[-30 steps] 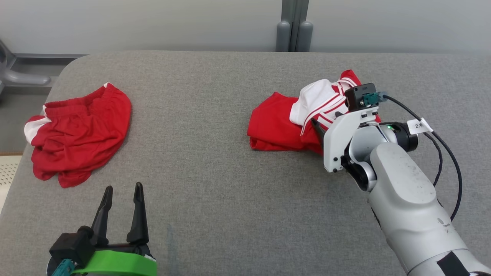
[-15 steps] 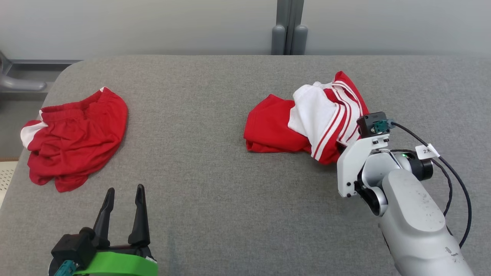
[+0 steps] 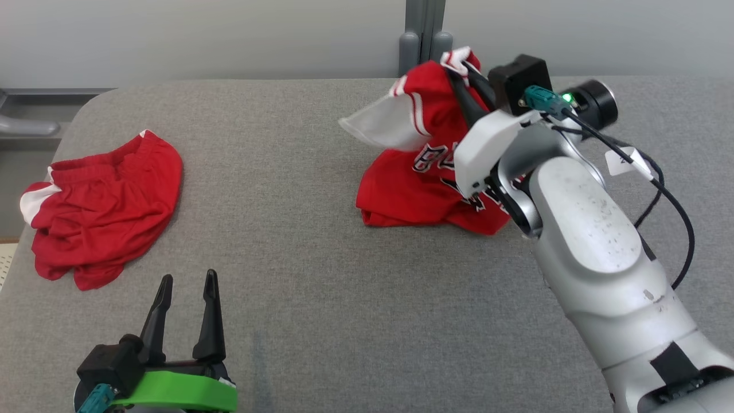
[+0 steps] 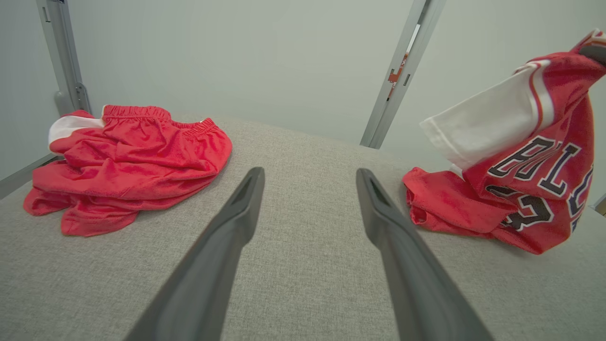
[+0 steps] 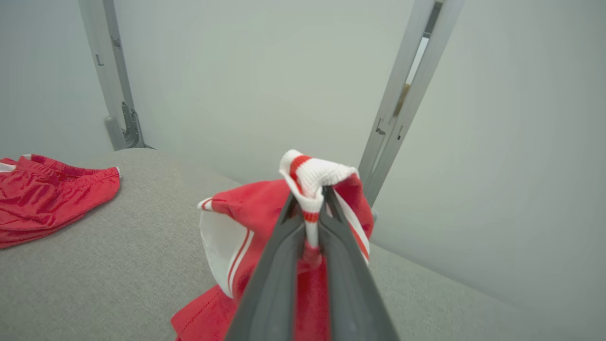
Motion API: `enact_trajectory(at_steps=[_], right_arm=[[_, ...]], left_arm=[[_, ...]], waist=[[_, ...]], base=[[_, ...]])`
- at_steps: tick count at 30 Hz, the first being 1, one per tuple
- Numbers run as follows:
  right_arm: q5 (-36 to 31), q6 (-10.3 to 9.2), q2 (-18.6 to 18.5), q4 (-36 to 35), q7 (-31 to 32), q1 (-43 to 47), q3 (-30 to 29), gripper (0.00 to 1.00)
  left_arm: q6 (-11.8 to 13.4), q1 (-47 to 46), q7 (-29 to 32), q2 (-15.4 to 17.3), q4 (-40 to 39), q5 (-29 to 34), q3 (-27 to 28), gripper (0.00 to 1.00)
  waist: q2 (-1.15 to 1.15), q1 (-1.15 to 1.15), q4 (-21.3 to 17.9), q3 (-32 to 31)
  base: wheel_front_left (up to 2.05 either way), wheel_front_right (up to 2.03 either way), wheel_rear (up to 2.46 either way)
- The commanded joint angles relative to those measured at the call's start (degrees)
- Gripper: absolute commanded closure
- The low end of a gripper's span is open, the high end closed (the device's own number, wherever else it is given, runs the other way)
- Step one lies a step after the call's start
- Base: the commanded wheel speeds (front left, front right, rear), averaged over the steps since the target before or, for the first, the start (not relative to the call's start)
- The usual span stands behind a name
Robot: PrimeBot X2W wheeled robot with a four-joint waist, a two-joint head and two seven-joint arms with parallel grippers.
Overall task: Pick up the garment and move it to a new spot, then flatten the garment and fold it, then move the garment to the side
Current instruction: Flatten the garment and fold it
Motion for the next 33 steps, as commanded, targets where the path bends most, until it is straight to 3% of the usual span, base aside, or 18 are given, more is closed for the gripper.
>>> enact_trajectory(at_steps=[1,7,14,19,25,26,27,28,33], right_arm=[[0.29,-0.09,-0.2,-0.05,-2.87,-2.91,2.12,1.0],[4.25,-0.09,-3.33,1.31,-14.93,-10.92,10.81,1.0],[9.06,-0.09,-10.0,6.86,-16.45,-6.21,12.11,1.0],[10.38,-0.09,-14.88,11.56,-15.82,2.05,5.47,1.0],[8.6,-0.09,-15.93,16.68,-16.45,9.03,-9.43,1.0],[7.78,-0.09,-15.86,17.04,-16.93,9.7,-12.22,0.71],[7.39,-0.09,-15.51,17.53,-17.13,10.3,-14.64,0.13],[6.5,-0.09,-15.28,17.67,-17.43,10.87,-16.76,0.0],[0.64,-0.09,-12.83,16.41,-18.09,13.5,-27.43,0.0]], left_arm=[[-0.31,-1.05,-0.02,-0.14,-0.1,-0.16,0.16,0.0],[-0.28,-1.24,-0.03,-0.23,-0.31,0.04,0.48,0.0],[-0.32,-1.39,-0.03,-0.42,-0.13,0.2,0.37,0.0],[-0.34,-1.21,-0.03,-0.47,-0.24,0.32,0.57,0.0],[-0.36,-1.45,-0.03,0.26,-0.26,0.54,0.8,0.0],[-0.36,-1.53,-0.03,0.34,-0.28,0.53,0.78,0.0],[-0.36,-1.58,-0.02,0.41,-0.3,0.56,0.71,0.0],[-0.36,-1.64,-0.03,0.45,-0.31,0.59,0.61,0.0],[-0.35,-1.79,-0.02,0.64,0.02,0.47,0.37,0.0]], waist=[[0.0,0.0,0.05,0.14],[0.0,0.0,-0.06,0.73],[0.0,0.0,-0.26,1.01],[0.0,0.0,-0.76,1.14],[0.0,0.0,-1.95,1.18],[0.0,0.0,-2.19,1.19],[0.0,0.0,-2.37,1.21],[0.0,0.0,-2.49,1.22],[0.0,0.0,-3.17,1.15]], base=[[0.0,0.0,0.0],[0.0,0.0,0.0],[0.0,0.0,0.0],[0.0,0.0,0.0],[0.0,0.0,0.0],[0.0,0.0,0.0],[0.0,0.0,0.0],[0.0,0.0,0.0],[0.0,0.0,0.0]])
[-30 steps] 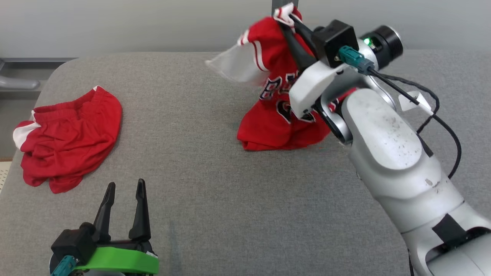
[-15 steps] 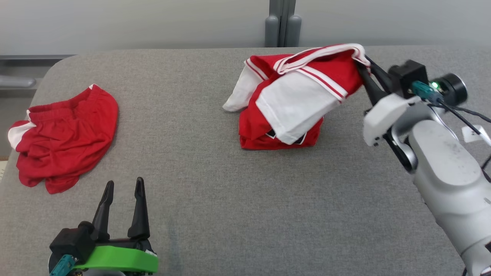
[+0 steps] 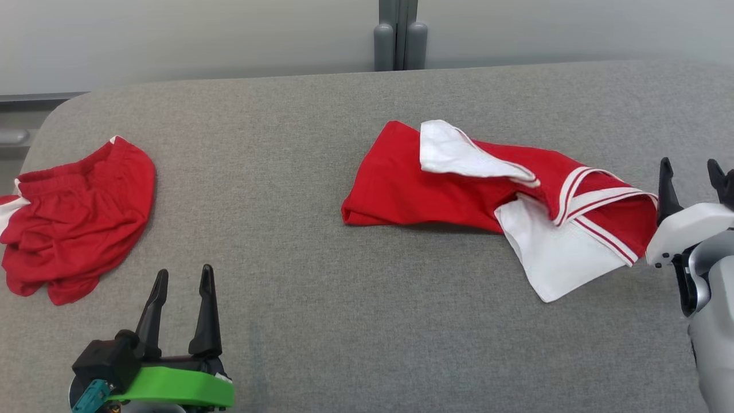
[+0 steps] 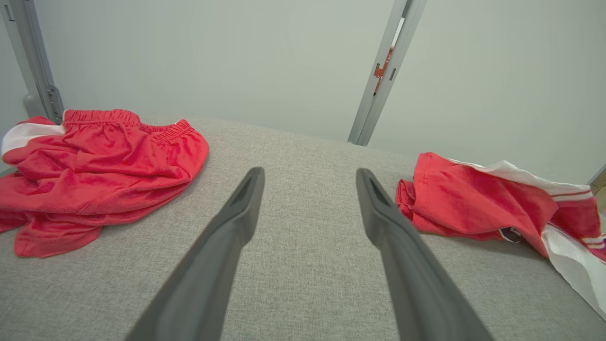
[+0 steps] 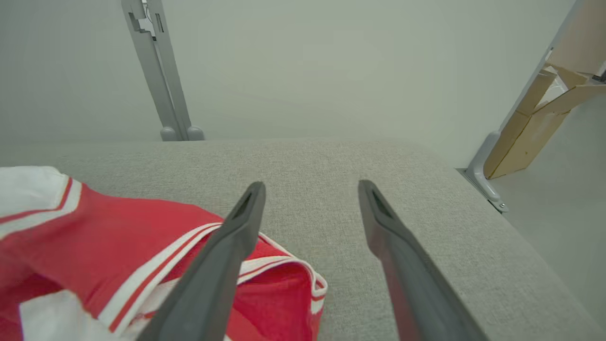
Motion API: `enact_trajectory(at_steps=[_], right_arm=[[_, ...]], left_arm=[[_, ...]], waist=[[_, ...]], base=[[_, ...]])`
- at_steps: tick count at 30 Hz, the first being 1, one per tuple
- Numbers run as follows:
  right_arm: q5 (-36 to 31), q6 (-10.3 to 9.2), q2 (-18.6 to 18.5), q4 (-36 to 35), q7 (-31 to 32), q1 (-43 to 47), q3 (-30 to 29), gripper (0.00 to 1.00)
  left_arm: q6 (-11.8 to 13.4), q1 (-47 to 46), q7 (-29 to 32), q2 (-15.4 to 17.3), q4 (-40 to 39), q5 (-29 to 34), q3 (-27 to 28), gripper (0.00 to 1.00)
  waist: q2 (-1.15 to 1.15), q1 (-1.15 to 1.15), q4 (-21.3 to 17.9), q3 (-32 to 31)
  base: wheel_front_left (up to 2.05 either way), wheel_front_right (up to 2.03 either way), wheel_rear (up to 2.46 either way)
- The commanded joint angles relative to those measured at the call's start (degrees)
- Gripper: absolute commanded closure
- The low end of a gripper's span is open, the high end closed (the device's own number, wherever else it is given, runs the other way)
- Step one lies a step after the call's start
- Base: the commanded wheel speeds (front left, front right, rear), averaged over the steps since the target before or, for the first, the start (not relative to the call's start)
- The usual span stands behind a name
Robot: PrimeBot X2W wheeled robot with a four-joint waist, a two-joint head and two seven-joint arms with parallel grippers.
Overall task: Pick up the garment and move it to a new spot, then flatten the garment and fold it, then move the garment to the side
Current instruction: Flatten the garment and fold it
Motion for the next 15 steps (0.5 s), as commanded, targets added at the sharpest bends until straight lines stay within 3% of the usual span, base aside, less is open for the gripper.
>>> enact_trajectory(at_steps=[1,6,15], right_arm=[[-1.56,-0.1,1.06,-0.94,-0.1,1.24,-1.52,0.0],[-5.68,-0.1,5.29,-5.71,0.96,4.25,-3.31,0.0],[-5.14,-0.1,9.96,-18.61,-0.41,13.61,5.5,0.0]], left_arm=[[-0.12,-0.92,-0.03,0.39,0.12,0.22,0.0,0.0],[-0.13,-0.81,-0.02,0.4,0.37,-0.01,-0.17,0.0],[-0.13,0.45,-0.03,0.38,0.83,-0.14,-0.37,0.0]], waist=[[0.0,0.0,-0.21,-0.05],[0.0,0.0,-0.46,-0.29],[0.0,0.0,0.01,-1.84]], base=[[0.0,0.0,0.0],[0.0,0.0,0.0],[0.0,0.0,0.0]])
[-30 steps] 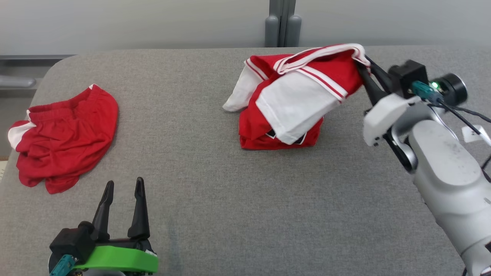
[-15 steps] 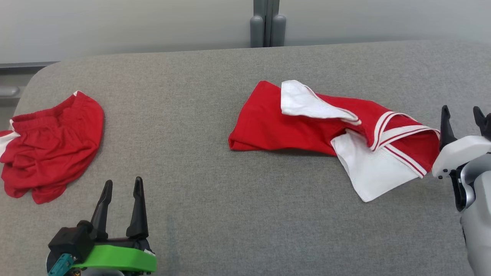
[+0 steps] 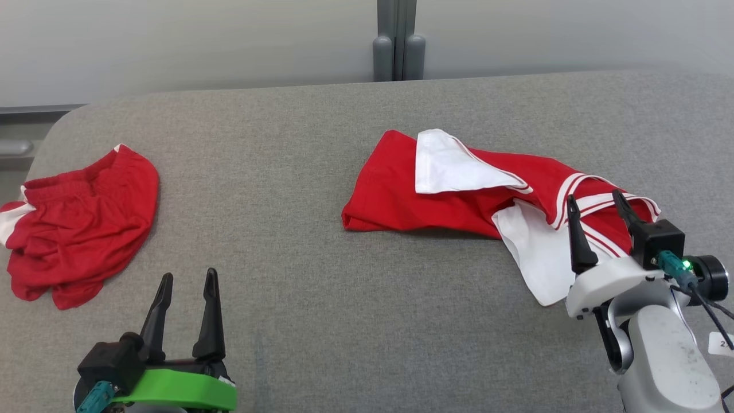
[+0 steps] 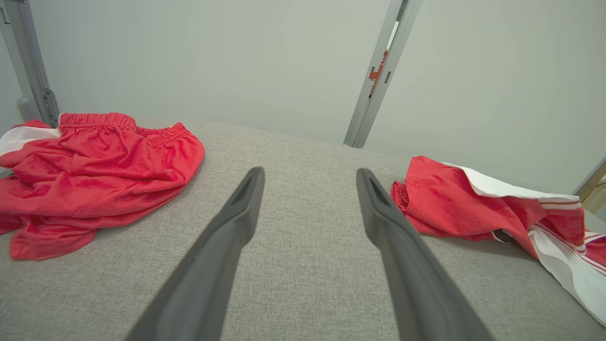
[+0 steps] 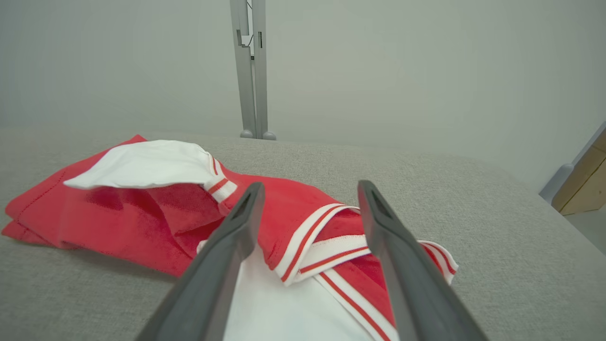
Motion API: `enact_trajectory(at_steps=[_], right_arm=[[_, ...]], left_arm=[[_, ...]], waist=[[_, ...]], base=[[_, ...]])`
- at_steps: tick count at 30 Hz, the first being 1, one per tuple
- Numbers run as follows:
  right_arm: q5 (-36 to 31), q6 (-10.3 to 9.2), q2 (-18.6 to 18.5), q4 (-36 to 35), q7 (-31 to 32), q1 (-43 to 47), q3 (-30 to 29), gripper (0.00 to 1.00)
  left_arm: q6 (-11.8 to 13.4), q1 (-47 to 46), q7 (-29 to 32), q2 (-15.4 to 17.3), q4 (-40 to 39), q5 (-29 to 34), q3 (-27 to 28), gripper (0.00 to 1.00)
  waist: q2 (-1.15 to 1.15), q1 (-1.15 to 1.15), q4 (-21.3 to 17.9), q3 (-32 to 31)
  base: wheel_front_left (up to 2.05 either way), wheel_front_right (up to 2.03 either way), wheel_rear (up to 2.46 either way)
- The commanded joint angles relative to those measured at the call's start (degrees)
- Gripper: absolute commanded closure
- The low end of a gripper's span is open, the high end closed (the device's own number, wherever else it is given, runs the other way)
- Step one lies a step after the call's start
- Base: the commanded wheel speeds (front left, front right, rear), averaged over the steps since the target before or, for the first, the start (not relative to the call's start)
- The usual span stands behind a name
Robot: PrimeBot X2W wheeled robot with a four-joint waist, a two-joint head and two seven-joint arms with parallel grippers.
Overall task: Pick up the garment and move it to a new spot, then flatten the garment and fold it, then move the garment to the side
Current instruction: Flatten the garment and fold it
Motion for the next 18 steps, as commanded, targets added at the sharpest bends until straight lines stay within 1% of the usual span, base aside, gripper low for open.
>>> enact_trajectory(at_steps=[1,9,13,18], right_arm=[[0.27,-0.1,0.06,-2.04,-0.74,2.01,0.74,0.0],[1.05,-0.1,1.46,-14.18,-2.14,12.41,5.16,0.0],[1.83,-0.1,2.19,-17.02,-2.16,15.74,5.78,0.0],[1.94,-0.1,2.4,-18.09,-0.21,16.96,6.07,0.0]], left_arm=[[-0.13,0.55,-0.02,0.33,0.15,0.07,0.1,0.0],[-0.14,2.06,-0.01,0.52,-0.06,0.38,0.65,0.0],[-0.14,2.79,-0.02,0.59,-0.07,0.34,0.79,0.0],[-0.14,3.1,-0.01,0.4,-0.31,0.42,0.9,0.0]], waist=[[0.0,0.0,0.22,-0.5],[0.0,0.0,0.71,-2.61],[0.0,0.0,0.68,-3.11],[0.0,0.0,0.63,-3.19]], base=[[0.0,0.0,0.0],[0.0,0.0,0.0],[0.0,0.0,0.0],[0.0,0.0,0.0]])
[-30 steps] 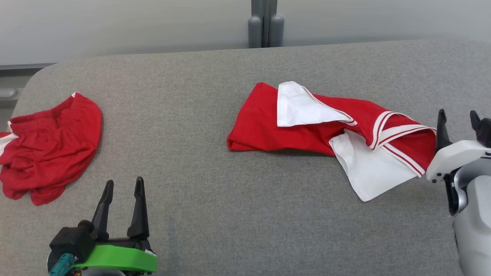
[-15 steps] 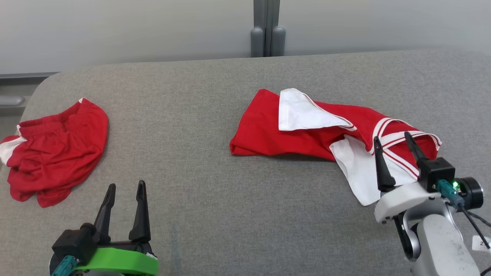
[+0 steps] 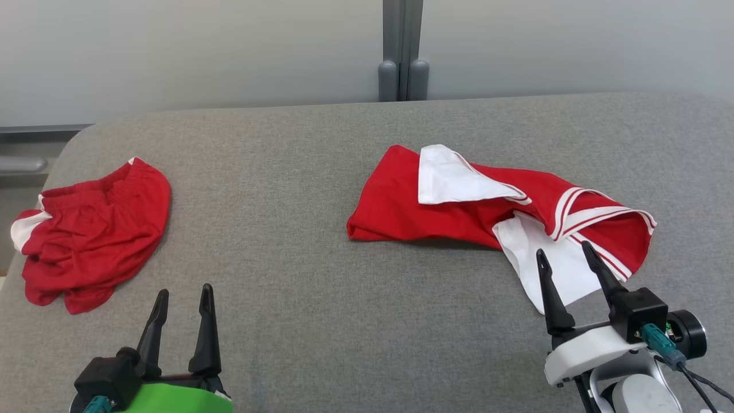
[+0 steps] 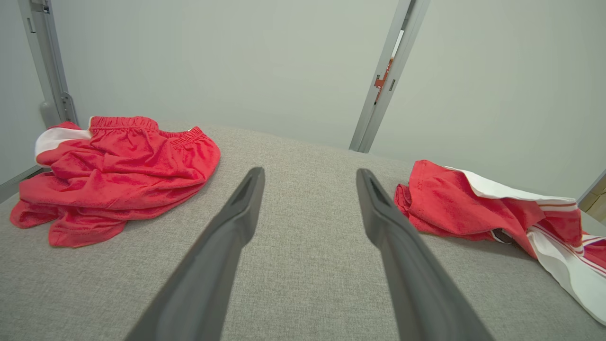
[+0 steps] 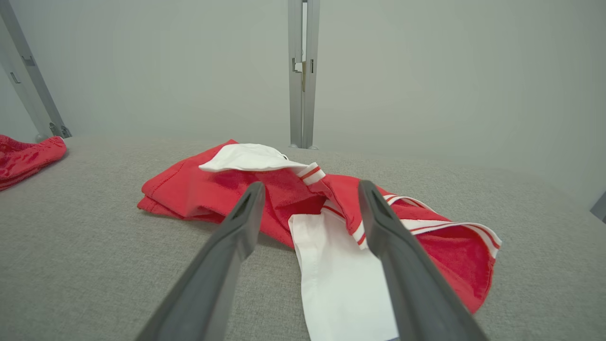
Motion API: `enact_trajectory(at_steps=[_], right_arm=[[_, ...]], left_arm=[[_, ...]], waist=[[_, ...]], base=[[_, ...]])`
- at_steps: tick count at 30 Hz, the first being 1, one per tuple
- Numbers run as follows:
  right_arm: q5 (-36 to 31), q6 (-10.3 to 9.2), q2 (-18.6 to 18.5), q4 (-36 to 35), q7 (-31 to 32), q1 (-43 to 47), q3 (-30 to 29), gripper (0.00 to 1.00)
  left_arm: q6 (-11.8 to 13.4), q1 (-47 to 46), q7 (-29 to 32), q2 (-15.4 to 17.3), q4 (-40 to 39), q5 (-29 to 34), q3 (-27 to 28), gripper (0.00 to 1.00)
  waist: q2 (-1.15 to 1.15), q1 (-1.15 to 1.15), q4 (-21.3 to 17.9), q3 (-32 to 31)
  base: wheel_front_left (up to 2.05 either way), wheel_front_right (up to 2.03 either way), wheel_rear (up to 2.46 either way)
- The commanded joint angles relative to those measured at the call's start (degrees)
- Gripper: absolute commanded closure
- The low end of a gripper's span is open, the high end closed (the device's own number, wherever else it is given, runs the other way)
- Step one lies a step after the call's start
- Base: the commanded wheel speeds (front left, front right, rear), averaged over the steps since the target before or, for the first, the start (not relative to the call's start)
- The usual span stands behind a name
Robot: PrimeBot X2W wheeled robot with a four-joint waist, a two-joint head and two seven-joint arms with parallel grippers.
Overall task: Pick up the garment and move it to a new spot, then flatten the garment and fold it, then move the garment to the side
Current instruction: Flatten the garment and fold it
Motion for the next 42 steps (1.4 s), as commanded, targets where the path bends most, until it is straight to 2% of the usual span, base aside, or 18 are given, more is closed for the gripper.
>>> enact_trajectory(at_steps=[1,8,15,21,22,23,24,33,41,42], right_arm=[[-0.02,-0.1,0.02,-0.13,0.9,0.11,0.05,0.0],[-2.59,-0.1,-2.52,4.96,8.02,-8.22,0.37,0.0],[-2.45,-0.1,-5.93,17.19,13.71,-20.48,2.36,0.0],[-0.34,-0.1,-8.3,25.76,15.36,-27.06,5.71,0.0],[0.13,-0.1,-8.67,26.7,15.23,-27.92,5.89,0.03],[0.63,-0.1,-8.96,27.35,14.74,-28.58,5.85,0.76],[1.13,-0.1,-9.19,27.73,13.88,-29.21,5.56,1.0],[6.83,-0.1,-8.94,32.14,11.25,-36.68,-4.04,1.0],[6.64,-0.09,-12.41,38.88,9.35,-46.93,-14.5,1.0],[5.61,-0.09,-13.17,39.82,8.54,-47.92,-15.51,0.22]], left_arm=[[-0.14,0.63,-0.03,0.21,-0.2,0.36,0.11,0.0],[-0.14,-1.29,-0.02,-0.04,-0.75,0.54,-0.37,0.0],[-0.14,-3.25,-0.03,0.14,-0.74,0.54,-0.99,0.0],[-0.14,-4.32,-0.02,0.21,-0.49,0.15,-1.45,0.0],[-0.14,-4.34,-0.02,0.19,-0.42,0.17,-1.49,0.0],[-0.14,-4.35,-0.02,0.17,-0.34,0.15,-1.58,0.0],[-0.14,-4.41,-0.03,0.13,-0.26,0.11,-1.61,0.0],[-0.14,-5.05,-0.02,0.07,-0.58,-0.17,-1.75,0.0],[-0.14,-6.3,-0.03,-0.22,-0.41,-0.5,-3.04,0.0],[-0.14,-6.47,-0.03,-0.26,-0.38,-0.53,-3.11,0.0]], waist=[[0.0,0.0,-0.01,0.19],[0.0,0.0,0.36,2.4],[0.0,0.0,2.23,5.23],[0.0,0.0,4.51,6.85],[0.0,0.0,4.86,7.04],[0.0,0.0,5.17,7.16],[0.0,0.0,5.39,7.23],[0.0,0.0,7.32,8.53],[0.0,0.0,9.73,10.88],[0.0,0.0,10.0,11.22]], base=[[0.0,0.0,0.0],[0.0,0.0,0.0],[0.0,0.0,0.0],[0.0,0.0,0.0],[0.0,0.0,0.0],[0.0,0.0,0.0],[0.0,0.0,0.0],[0.0,0.0,0.0],[0.0,0.0,0.0],[0.0,0.0,0.0]])
